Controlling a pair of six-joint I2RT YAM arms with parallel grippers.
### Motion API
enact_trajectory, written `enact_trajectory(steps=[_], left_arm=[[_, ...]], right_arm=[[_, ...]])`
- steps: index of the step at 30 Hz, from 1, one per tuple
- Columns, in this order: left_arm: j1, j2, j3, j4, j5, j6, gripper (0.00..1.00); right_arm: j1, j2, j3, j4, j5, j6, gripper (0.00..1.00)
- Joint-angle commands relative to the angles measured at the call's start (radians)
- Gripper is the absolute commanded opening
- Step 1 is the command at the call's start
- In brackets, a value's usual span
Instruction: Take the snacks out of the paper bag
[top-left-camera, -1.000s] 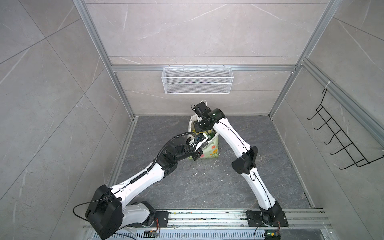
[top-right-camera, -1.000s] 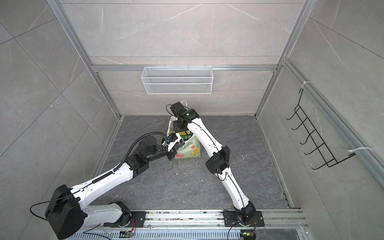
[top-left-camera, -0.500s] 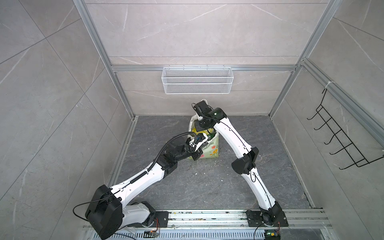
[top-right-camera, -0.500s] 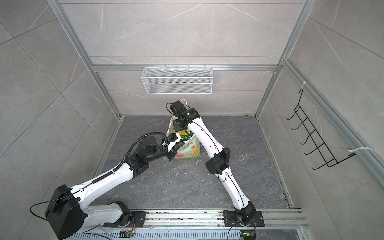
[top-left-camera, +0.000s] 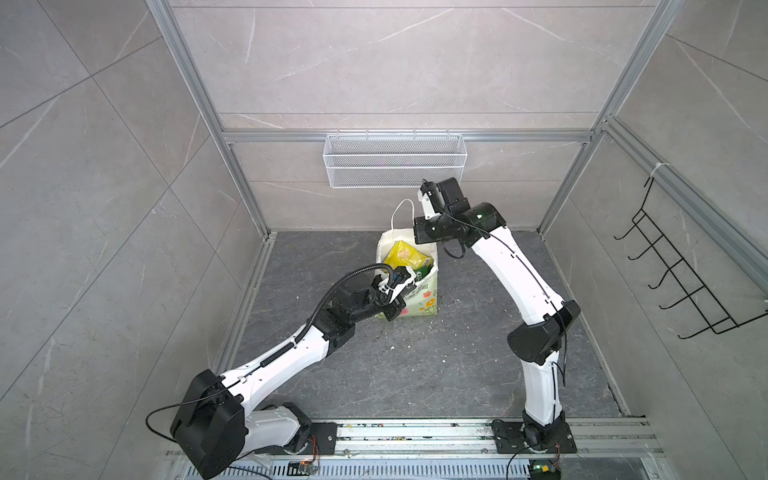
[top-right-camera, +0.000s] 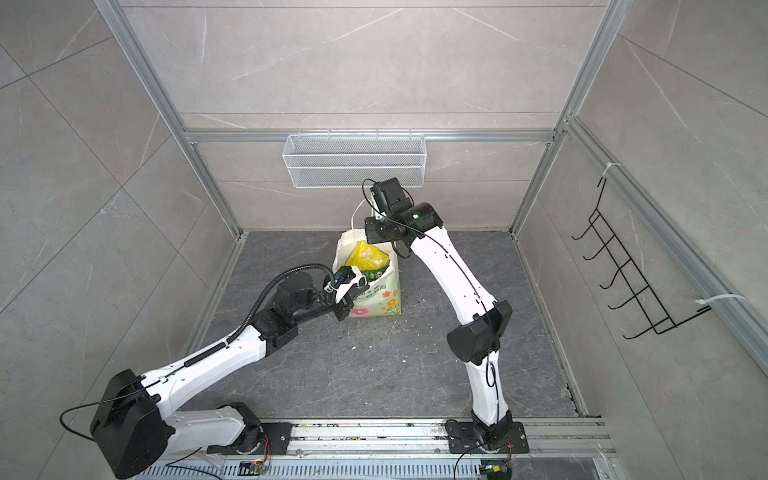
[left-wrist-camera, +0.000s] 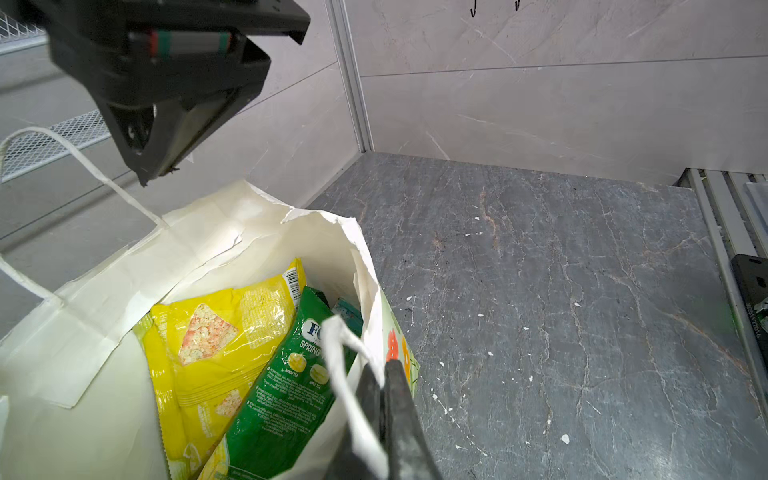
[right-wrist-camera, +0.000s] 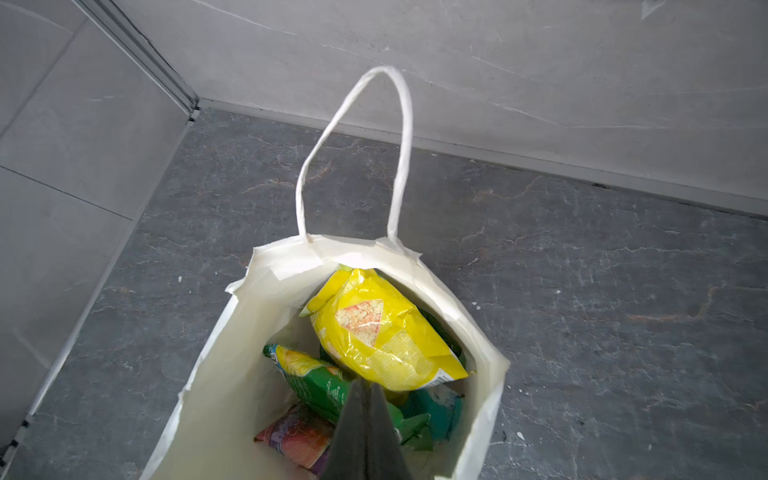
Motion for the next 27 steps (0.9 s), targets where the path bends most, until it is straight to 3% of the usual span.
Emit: enact_trajectory(steps=[1,2,6,16,23,27], left_arm=[[0.000,-0.013,0.017,0.020,-0.018,0.017,0.01],[0.000,-0.011,0.020,0.019,-0.018,0.017,0.01],[0.000,-0.009,0.026,0.014,-0.011,0.014,0.01],[0.000,-0.006,0.038,-0.011,-0.004,0.017,0.02],[0.000,0.007,0.044,-0.008,0.008,0.014,0.02],[0.000,0.003,0.047,-0.014,0.011,0.016,0.02]], right_arm=[[0.010,0.049,0.068,-0.028,-0.061,-0.024,0.36],[0.021,0.087,0.122,-0.073,-0.055,-0.034,0.37],[0.048,0.210,0.256,-0.174,-0.038,-0.019,0.56],[0.088,0.340,0.295,-0.185,0.072,0.004,0.66],[0.096,0.465,0.384,-0.211,0.099,0.015,0.67],[0.099,0.531,0.442,-0.234,0.135,0.018,0.56]])
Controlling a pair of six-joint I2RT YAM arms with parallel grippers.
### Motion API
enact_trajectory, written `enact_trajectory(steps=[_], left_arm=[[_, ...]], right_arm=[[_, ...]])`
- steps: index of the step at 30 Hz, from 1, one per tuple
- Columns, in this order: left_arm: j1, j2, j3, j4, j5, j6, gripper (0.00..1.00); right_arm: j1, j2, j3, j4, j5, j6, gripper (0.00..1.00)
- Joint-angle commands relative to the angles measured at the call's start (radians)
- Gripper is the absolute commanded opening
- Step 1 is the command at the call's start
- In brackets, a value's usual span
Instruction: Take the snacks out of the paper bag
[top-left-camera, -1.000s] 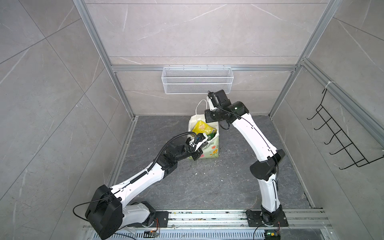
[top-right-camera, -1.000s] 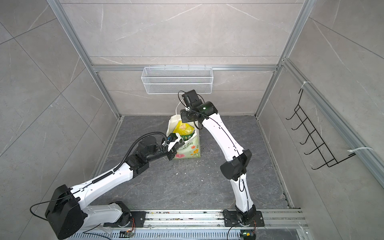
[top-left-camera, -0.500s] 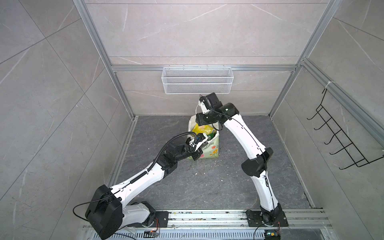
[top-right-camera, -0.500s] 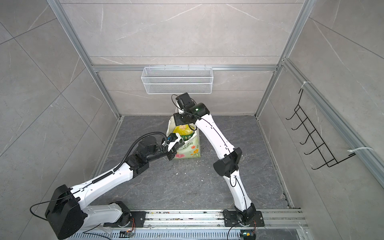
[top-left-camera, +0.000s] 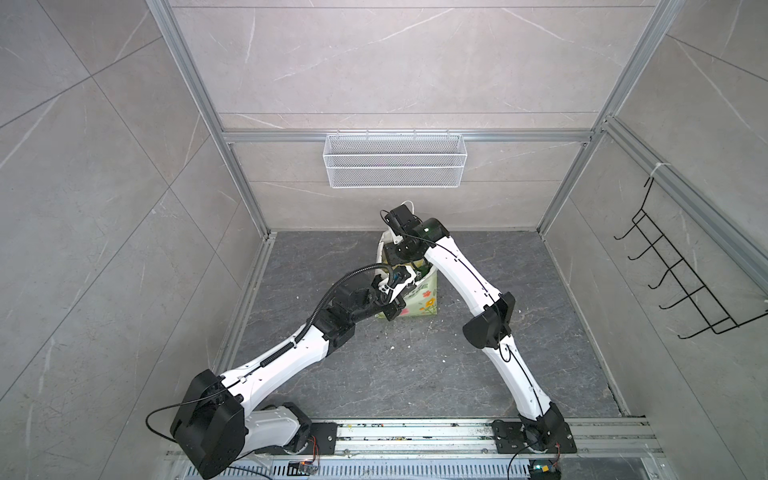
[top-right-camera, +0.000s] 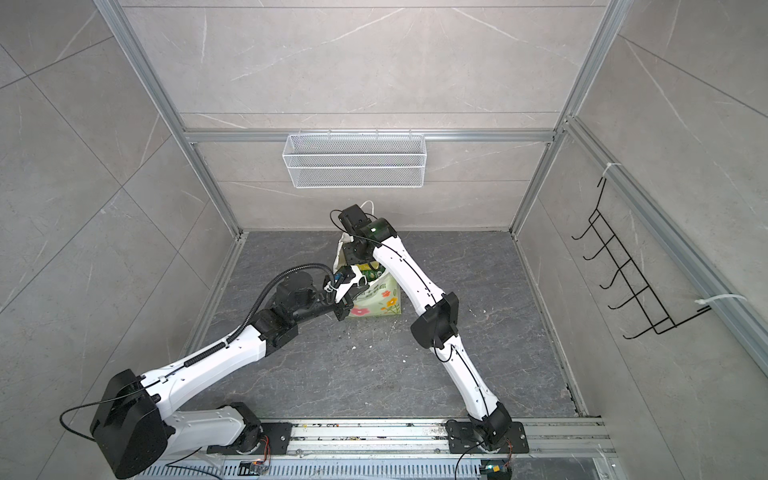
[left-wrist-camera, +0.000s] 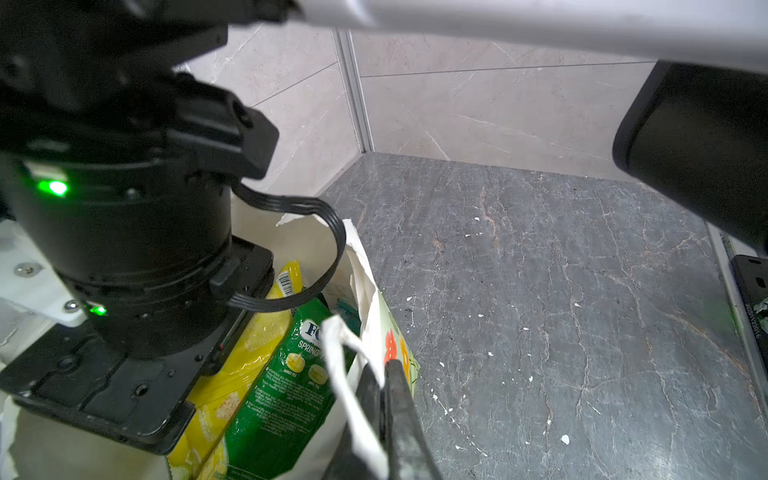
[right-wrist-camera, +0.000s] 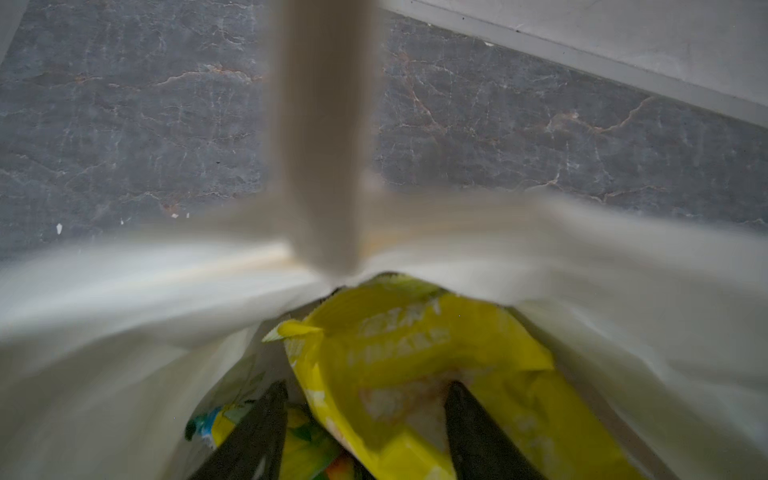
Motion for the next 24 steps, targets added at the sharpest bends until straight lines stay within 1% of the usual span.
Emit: enact_trajectory(steps=[1,3,4,7,9,10,12,14,16,21,24], left_arm=[[0.000,0.001,0.041,-0.010,0.008,0.016,0.02],[0.000,0.001,0.042,-0.014,0.009,0.016,0.02],[0.000,0.002,0.044,-0.016,0.010,0.016,0.02],[0.000,0.001,0.045,-0.018,0.012,0.014,0.02],[0.000,-0.002,0.046,-0.018,0.011,0.014,0.02],[0.001,-0.005,0.045,-0.020,0.008,0.014,0.02],[0.000,-0.006,0.041,-0.018,0.001,0.014,0.02],[0.000,-0.009,0.036,-0.017,-0.002,0.014,0.02],[0.000,-0.013,0.030,-0.016,-0.010,0.011,0.02],[0.000,-0.028,0.010,0.000,-0.025,0.009,0.02],[0.001,-0.037,0.002,0.002,-0.034,0.009,0.02]], right_arm=[[0.007,0.060,0.045,-0.043,0.044,0.013,0.49],[0.007,0.059,0.046,-0.042,0.063,0.014,0.34],[0.006,0.055,0.044,-0.041,0.075,0.015,0.24],[0.007,0.032,0.045,-0.039,0.094,0.011,0.10],[0.007,0.024,0.040,-0.037,0.109,0.003,0.07],[0.005,-0.011,0.040,-0.040,0.110,0.000,0.05],[-0.002,-0.038,0.033,-0.042,0.083,-0.006,0.04],[-0.004,-0.069,0.026,-0.048,0.092,-0.019,0.00],[-0.006,-0.105,0.005,-0.044,0.103,-0.030,0.00],[-0.027,-0.222,-0.129,0.036,0.045,-0.036,0.00],[-0.039,-0.293,-0.226,0.096,0.044,-0.042,0.00]])
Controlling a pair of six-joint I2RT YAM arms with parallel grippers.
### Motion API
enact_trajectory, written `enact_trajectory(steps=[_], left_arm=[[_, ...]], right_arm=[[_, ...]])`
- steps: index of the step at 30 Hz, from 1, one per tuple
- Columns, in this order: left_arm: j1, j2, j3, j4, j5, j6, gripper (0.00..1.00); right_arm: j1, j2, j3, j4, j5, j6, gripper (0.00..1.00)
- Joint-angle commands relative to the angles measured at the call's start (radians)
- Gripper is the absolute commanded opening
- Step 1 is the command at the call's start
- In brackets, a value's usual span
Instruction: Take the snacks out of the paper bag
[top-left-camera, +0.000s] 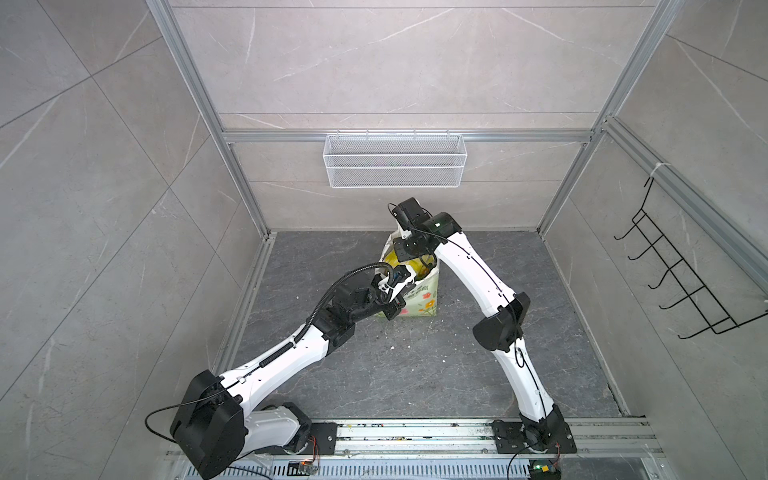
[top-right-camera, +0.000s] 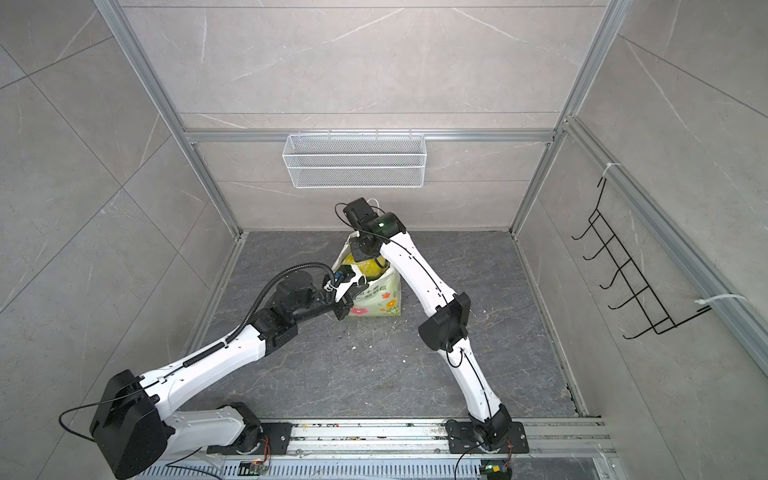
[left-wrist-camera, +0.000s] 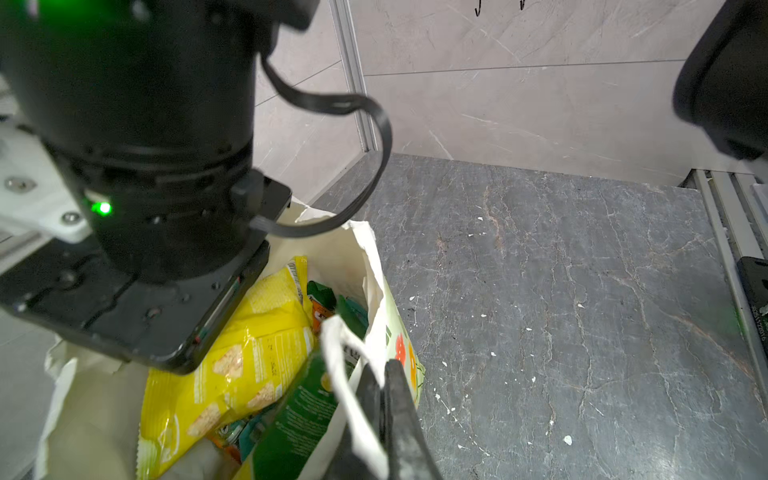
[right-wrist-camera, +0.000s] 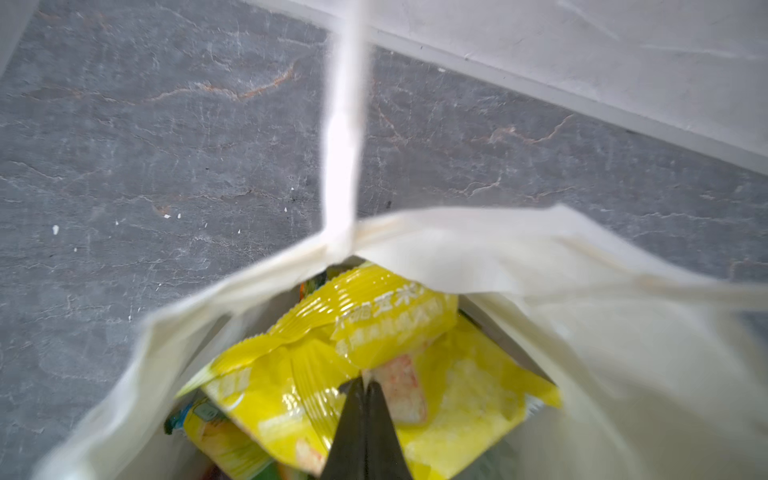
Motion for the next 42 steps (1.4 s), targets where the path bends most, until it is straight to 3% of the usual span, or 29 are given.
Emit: enact_trajectory(steps=[1,8,19,20,22,28,31,36,42], left_arm=[[0.000,-0.037,-0.007,0.013,-0.029,0.011,0.02],[0.000,-0.042,-0.018,0.024,-0.045,0.010,0.02],[0.000,-0.042,-0.018,0.036,-0.052,0.007,0.02],[0.000,-0.041,-0.018,0.036,-0.051,0.007,0.02],[0.000,-0.039,-0.019,0.038,-0.052,0.007,0.02],[0.000,-0.035,-0.015,0.035,-0.045,0.007,0.02],[0.000,-0.038,-0.014,0.025,-0.046,0.013,0.02],[0.001,-0.033,-0.015,0.030,-0.044,0.015,0.02],[0.000,-0.030,-0.015,0.032,-0.037,0.007,0.02]], right_arm=[[-0.027,-0.119,-0.068,0.100,-0.003,-0.016,0.00],[-0.073,-0.269,-0.280,0.232,-0.100,-0.015,0.00],[-0.084,-0.344,-0.309,0.291,-0.272,-0.037,0.00],[-0.082,-0.331,-0.287,0.269,-0.284,-0.039,0.04],[-0.070,-0.271,-0.212,0.181,-0.271,-0.047,0.37],[-0.016,-0.100,-0.010,-0.054,-0.126,-0.131,0.63],[0.017,-0.079,-0.031,-0.061,-0.033,-0.203,0.68],[0.019,-0.095,-0.166,0.045,-0.008,-0.263,0.68],[0.021,-0.047,-0.177,0.101,0.005,-0.290,0.65]])
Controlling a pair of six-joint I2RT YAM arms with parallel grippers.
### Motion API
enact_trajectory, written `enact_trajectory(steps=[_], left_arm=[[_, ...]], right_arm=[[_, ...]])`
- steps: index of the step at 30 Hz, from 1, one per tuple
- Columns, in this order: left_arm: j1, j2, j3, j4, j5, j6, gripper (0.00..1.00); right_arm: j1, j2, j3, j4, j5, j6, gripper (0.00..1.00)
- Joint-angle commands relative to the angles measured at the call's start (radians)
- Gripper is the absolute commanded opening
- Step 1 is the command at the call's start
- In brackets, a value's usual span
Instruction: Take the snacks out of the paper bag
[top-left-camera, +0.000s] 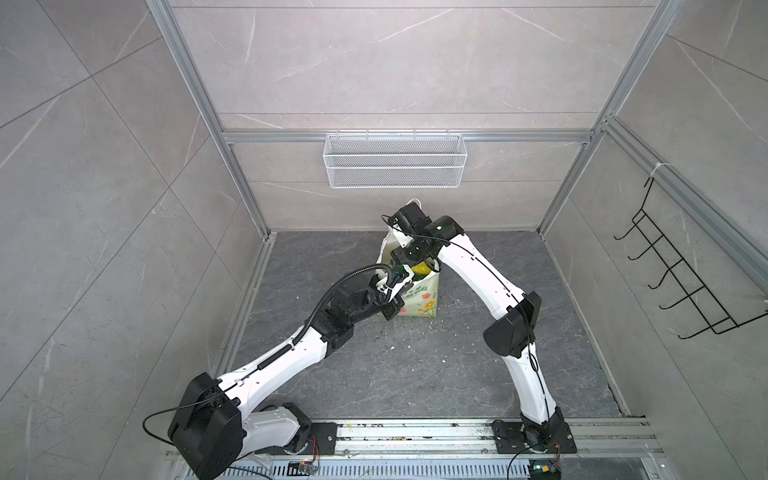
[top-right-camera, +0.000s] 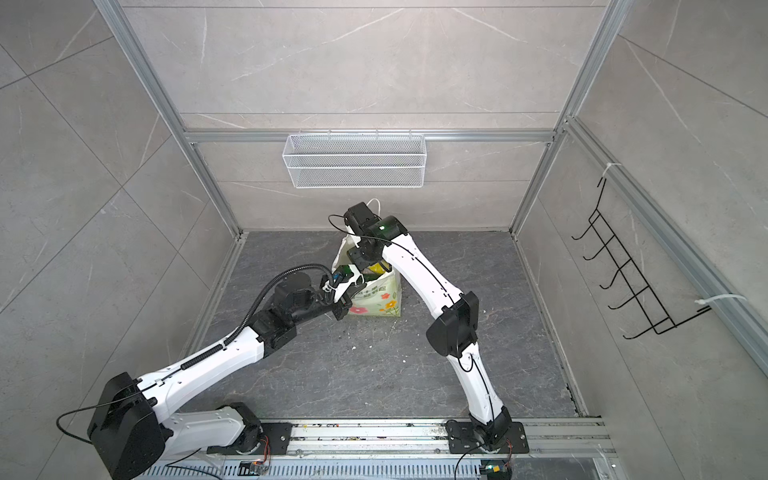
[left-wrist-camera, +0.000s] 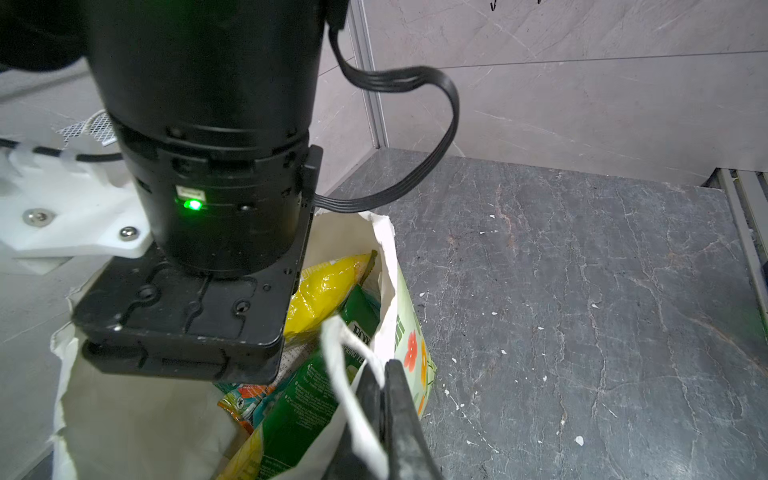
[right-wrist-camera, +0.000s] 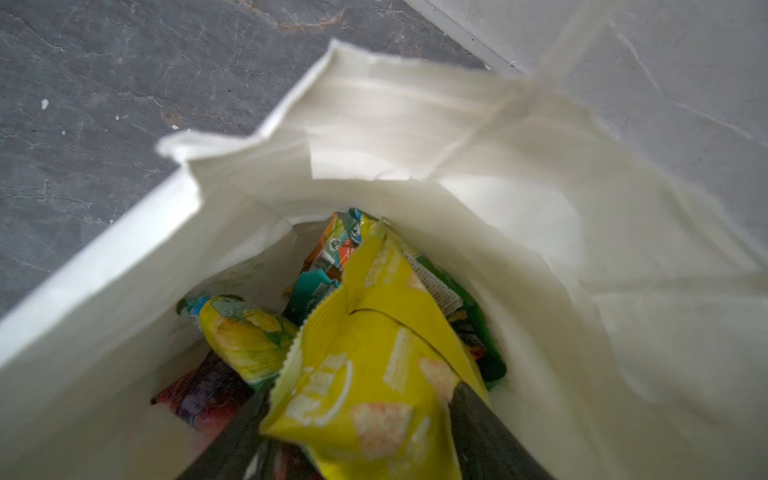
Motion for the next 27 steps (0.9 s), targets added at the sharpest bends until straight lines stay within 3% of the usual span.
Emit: enact_trajectory(steps=[1,3,8,14,27], left_arm=[[0.000,-0.017,-0.001,0.029,0.004,0.008,0.02],[0.001,-0.020,-0.003,0.030,0.004,0.010,0.02],[0.000,-0.006,0.001,0.038,0.002,0.008,0.03],[0.000,-0.006,-0.006,0.057,0.000,0.007,0.03],[0.000,-0.007,-0.017,0.076,-0.007,0.009,0.05]], right_arm=[[-0.001,0.045,0.011,0.045,0.039,-0.048,0.63],[0.000,0.069,0.039,0.042,0.043,-0.065,0.59],[0.006,0.057,0.033,0.111,0.054,-0.083,0.32],[0.010,0.026,0.071,0.105,0.047,-0.085,0.13],[0.009,-0.136,-0.019,0.148,0.003,-0.057,0.01]])
